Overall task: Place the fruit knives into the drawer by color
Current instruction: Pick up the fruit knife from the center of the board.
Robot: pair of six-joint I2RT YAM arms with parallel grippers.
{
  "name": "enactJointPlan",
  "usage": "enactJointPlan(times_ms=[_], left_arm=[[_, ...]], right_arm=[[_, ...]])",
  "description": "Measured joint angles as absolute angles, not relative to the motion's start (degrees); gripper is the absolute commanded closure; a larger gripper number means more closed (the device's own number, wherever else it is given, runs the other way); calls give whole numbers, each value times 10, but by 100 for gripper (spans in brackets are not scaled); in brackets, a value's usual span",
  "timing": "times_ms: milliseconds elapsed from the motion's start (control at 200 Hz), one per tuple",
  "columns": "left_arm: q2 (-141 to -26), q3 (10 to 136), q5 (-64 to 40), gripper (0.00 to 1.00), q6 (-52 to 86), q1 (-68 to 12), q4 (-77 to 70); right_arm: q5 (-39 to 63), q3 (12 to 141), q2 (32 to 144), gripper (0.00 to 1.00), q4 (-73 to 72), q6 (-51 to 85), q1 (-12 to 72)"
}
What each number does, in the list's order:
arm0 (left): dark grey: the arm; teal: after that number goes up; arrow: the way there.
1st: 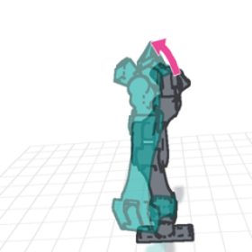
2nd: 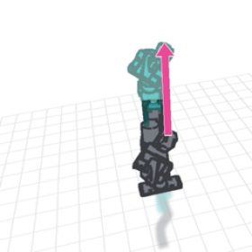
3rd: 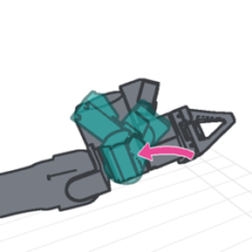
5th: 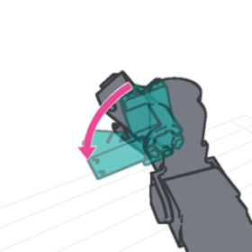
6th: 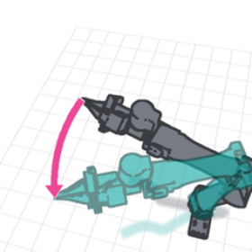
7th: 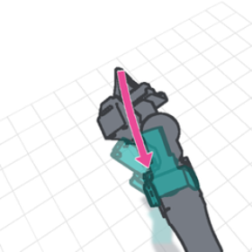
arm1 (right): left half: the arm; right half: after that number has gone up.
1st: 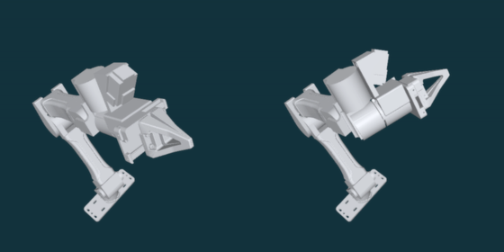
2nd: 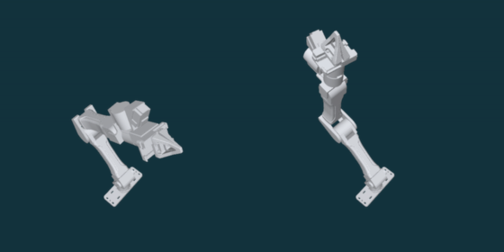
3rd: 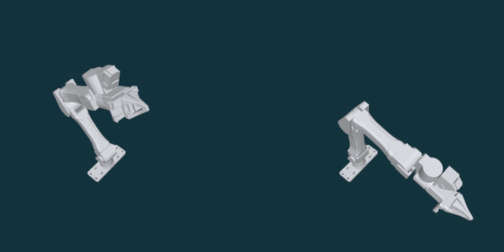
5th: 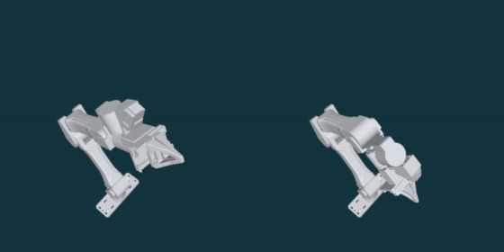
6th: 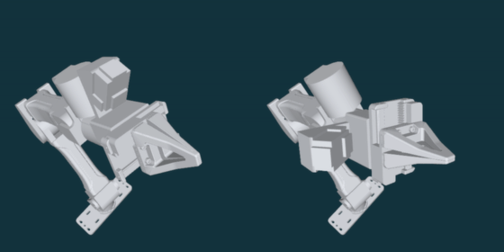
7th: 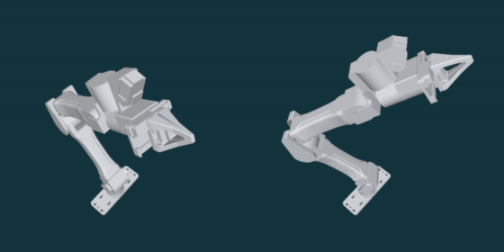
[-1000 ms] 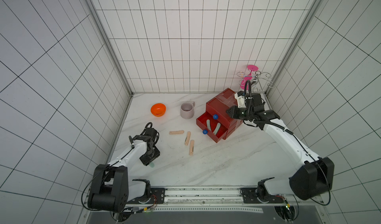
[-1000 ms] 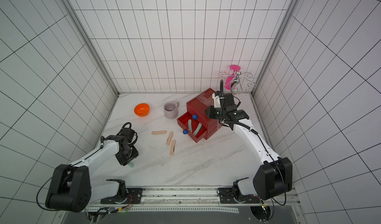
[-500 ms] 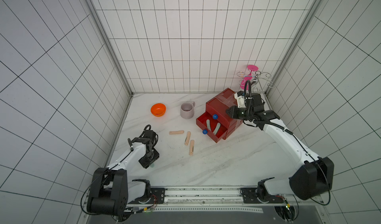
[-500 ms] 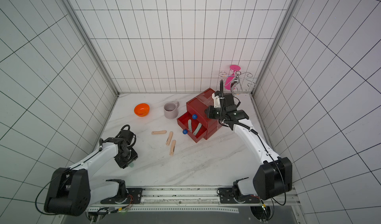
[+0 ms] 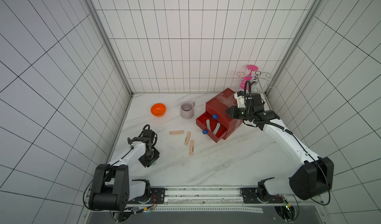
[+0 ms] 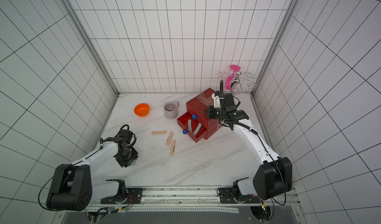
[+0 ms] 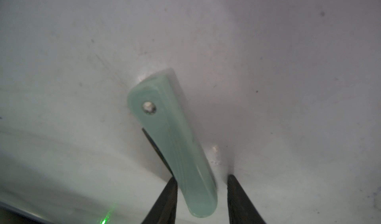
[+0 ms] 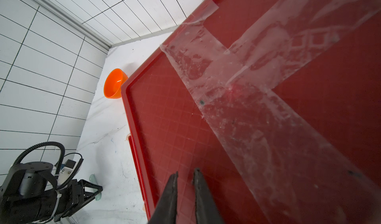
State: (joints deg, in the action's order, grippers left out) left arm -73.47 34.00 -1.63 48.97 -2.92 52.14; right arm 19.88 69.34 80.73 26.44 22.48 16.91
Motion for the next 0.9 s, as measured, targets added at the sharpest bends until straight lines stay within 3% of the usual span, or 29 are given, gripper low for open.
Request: enactJointPlan(times_ms=[240, 575, 900], left_arm=[[-748, 343, -23, 78, 481, -29, 523], [-757, 347, -22, 81, 476, -38, 525], [-768, 362, -15, 82, 482, -99, 510]], right_arm=[[199, 693, 807, 82, 264, 225, 169], [199, 693, 807, 82, 264, 228, 169], [199, 693, 807, 82, 264, 229, 169]])
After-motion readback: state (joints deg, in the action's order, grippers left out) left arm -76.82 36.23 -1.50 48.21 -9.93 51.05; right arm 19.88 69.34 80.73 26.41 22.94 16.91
